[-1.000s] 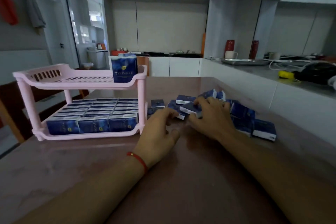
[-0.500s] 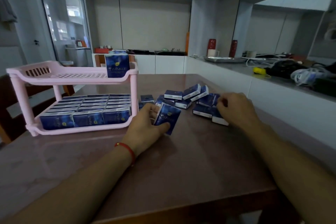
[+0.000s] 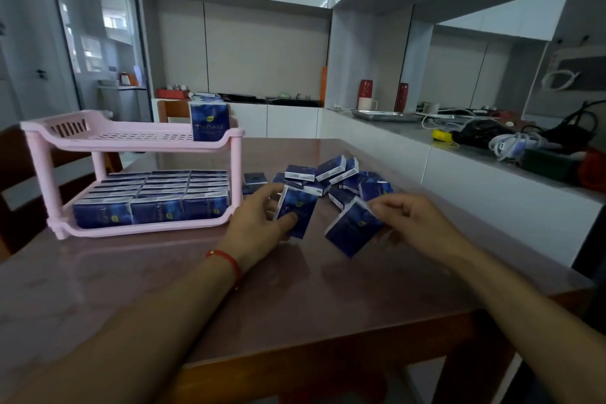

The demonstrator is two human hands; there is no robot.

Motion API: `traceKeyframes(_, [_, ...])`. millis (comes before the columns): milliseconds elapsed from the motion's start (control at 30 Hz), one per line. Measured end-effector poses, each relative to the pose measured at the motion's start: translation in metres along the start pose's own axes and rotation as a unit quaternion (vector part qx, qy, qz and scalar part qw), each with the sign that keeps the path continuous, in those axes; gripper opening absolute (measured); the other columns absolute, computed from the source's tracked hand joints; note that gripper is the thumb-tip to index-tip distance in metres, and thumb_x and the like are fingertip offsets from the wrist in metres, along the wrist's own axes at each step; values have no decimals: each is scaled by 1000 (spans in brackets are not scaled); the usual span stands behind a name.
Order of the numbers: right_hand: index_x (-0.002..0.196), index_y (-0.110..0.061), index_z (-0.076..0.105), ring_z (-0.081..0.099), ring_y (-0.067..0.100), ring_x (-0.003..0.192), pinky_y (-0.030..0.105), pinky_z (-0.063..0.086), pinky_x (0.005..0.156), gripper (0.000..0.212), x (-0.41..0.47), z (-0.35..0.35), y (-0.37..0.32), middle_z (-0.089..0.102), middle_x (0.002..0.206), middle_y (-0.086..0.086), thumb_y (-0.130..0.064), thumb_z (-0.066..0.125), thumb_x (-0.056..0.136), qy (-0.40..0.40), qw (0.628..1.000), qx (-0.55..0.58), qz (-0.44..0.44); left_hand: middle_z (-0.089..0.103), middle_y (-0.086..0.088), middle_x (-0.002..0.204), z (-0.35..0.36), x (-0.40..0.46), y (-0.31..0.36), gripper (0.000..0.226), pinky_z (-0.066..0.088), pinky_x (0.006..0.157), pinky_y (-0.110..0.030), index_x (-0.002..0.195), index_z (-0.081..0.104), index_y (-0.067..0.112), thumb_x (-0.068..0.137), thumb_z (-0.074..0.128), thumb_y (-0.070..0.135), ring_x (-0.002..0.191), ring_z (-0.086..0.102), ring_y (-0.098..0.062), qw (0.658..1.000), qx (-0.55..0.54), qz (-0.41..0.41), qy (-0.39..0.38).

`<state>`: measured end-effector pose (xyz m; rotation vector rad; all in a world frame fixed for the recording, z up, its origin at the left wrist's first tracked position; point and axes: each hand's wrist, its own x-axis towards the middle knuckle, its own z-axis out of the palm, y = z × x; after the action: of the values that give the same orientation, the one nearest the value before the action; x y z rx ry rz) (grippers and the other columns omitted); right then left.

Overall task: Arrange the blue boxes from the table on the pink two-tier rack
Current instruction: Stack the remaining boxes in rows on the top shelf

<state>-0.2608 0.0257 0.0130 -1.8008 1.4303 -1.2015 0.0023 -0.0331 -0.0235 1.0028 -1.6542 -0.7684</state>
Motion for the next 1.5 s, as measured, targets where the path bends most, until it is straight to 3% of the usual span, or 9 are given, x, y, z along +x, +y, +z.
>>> traceKeyframes(200, [99,-7,71,67,16,54,24,56,52,17,4,32,-9,74,87,20,-10,55,101,-25,999,22,25,75,0,106,4,-3,0,36,59,91,-44,116,63,22,86,72,6,97,72,-18,999,20,7,-47])
traceKeyframes(300, [96,-8,70,69,18,55,28,58,55,15,13,43,-15,74,83,18,-13,56,100,-19,1000,-13,-19,75,-4,109,4,-3,3,27,58,92,-49,116,66,20,90,69,11,102,71,-25,997,-29,-17,-66])
traceKeyframes(500, [95,-17,67,68,7,55,31,58,63,14,28,67,-36,72,72,-4,-25,57,100,71,975,-170,-123,68,11,114,-3,-4,4,56,58,87,-24,120,53,26,75,87,25,101,67,-5,992,65,12,-104])
traceKeyframes(633, [114,-25,63,60,6,88,31,51,76,29,30,77,-37,60,108,-7,-44,55,94,66,950,-245,-182,73,1,110,-12,0,3,47,59,81,-24,113,54,20,78,84,13,97,71,-10,997,6,18,-71])
traceKeyframes(733, [139,-29,51,58,8,109,34,54,92,51,31,79,-39,56,132,-9,-44,64,92,-38,965,-209,-151,74,-3,111,-22,0,8,45,59,83,-31,110,55,16,76,85,14,100,72,-16,996,-30,29,-75])
traceKeyframes(867, [136,-27,57,62,6,112,37,57,93,49,34,81,-60,62,126,-11,-36,71,89,-61,977,-90,-183,71,7,109,-51,-9,36,55,61,82,-35,115,57,27,70,87,39,98,69,-6,992,79,73,-60])
traceKeyframes(1033, [127,-32,60,65,4,110,28,59,87,42,40,110,-112,67,118,-15,-35,70,86,-95,967,69,-226,72,5,105,-120,-23,86,51,61,76,-31,118,58,33,76,86,29,94,70,-9,987,116,99,-44])
traceKeyframes(1267, [116,-17,63,60,-3,99,3,44,78,18,103,161,-122,66,114,-5,-18,52,102,189,944,96,-253,74,-7,101,-222,22,113,39,61,75,-34,104,56,23,77,84,19,91,73,-22,981,164,41,91])
traceKeyframes(1500, [126,-16,52,51,10,105,29,45,88,37,117,197,-60,46,116,-7,-29,39,94,229,949,7,-216,67,-8,112,-238,97,94,49,56,91,-43,119,55,16,79,80,6,104,66,-27,970,222,-74,67])
